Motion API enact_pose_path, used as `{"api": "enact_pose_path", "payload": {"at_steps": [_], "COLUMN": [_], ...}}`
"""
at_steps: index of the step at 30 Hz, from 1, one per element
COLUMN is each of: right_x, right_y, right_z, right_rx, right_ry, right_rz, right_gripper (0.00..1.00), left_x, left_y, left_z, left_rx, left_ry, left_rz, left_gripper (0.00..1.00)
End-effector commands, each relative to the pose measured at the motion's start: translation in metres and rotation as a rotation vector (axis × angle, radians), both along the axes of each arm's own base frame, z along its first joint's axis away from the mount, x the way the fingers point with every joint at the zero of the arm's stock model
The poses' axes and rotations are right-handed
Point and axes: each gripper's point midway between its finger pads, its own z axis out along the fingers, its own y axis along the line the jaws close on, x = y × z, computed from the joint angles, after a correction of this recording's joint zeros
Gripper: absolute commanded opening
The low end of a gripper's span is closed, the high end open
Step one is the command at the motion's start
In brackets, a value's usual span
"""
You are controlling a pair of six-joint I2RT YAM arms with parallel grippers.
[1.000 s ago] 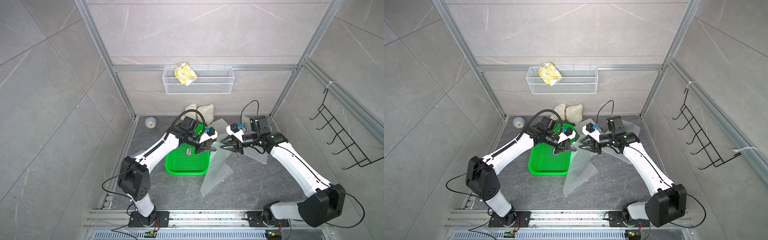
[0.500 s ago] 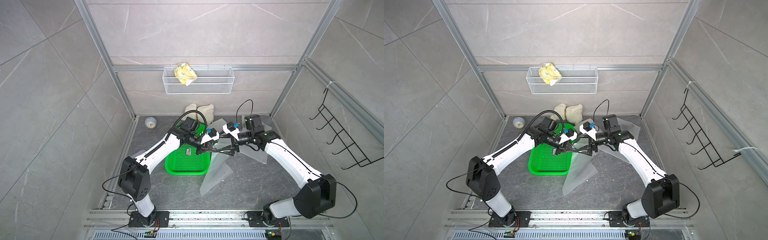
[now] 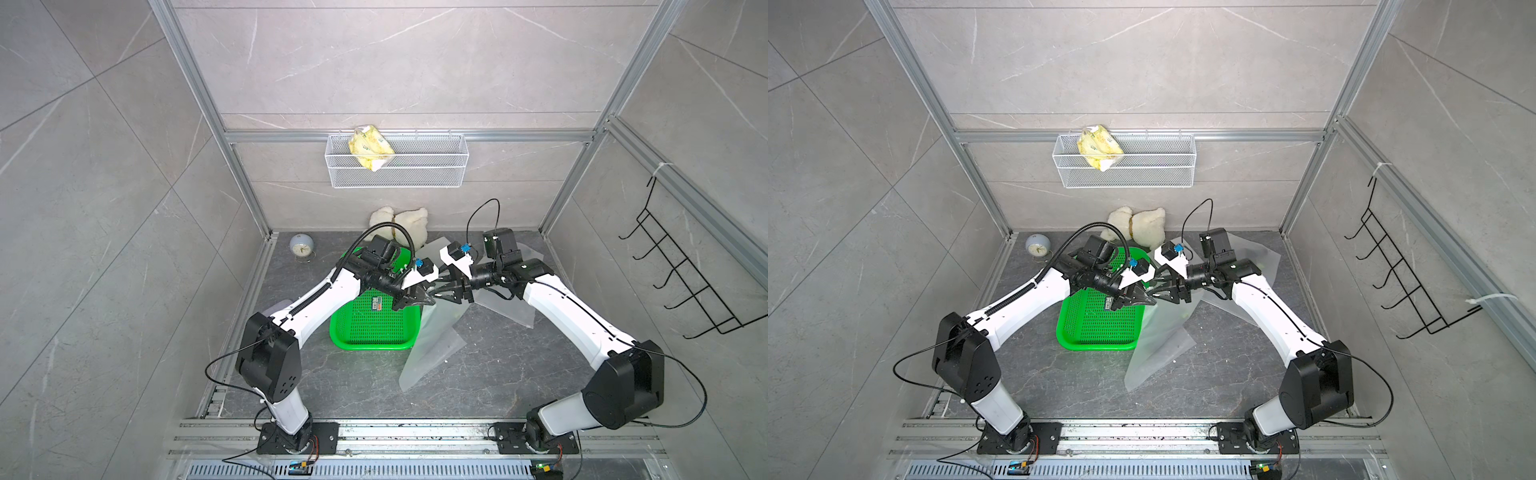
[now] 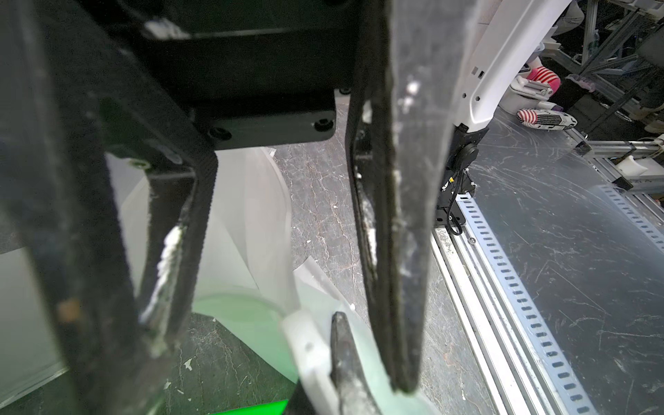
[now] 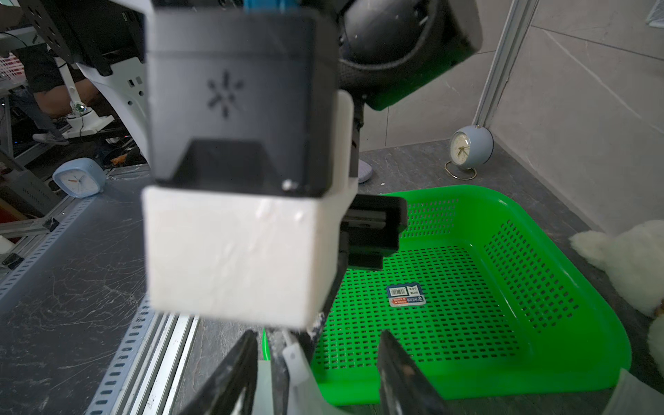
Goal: Place the eggplant in a zip-top bag and seal the zipper
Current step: Zip the zipper on the zipper food storage bag.
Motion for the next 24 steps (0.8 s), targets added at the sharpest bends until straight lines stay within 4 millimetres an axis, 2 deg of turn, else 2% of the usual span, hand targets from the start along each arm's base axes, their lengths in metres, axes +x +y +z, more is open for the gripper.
{"api": "enact_pose_path", "payload": {"at_steps": [1, 8, 9, 14, 22, 24], "right_x": [0.000, 0.002, 0.003, 0.001, -0.009, -0.012], "right_y": [0.002, 0.001, 0.002, 0.001, 0.000, 0.000], "right_z": [0.007, 0.010, 0.010, 0.005, 0.001, 0.000], "right_rx": [0.007, 0.022, 0.027, 0.026, 0.016, 0.011], "right_ry": [-0.018, 0.026, 0.030, 0.030, 0.042, 0.055], "right_rz": [-0.026, -0.072, -0.079, -0.074, -0.027, -0.016], "right_gripper": [0.55, 0.62, 0.61, 0.41, 0.35, 0.32], "left_x": [-0.005, -0.004, -0.004, -0.005, -0.005, -0.004], "left_y": [0.001, 0.001, 0.001, 0.002, 0.004, 0.005], "left_z": [0.017, 0.016, 0.016, 0.017, 0.018, 0.020], "left_rx": [-0.036, -0.036, -0.038, -0.043, -0.045, -0.051], "left_ry": [-0.037, -0.040, -0.044, -0.050, -0.038, -0.041], "left_rz": [-0.002, 0.008, 0.010, 0.013, 0.012, 0.016], "left_gripper": [0.00, 0.00, 0.00, 0.00, 0.00, 0.00]}}
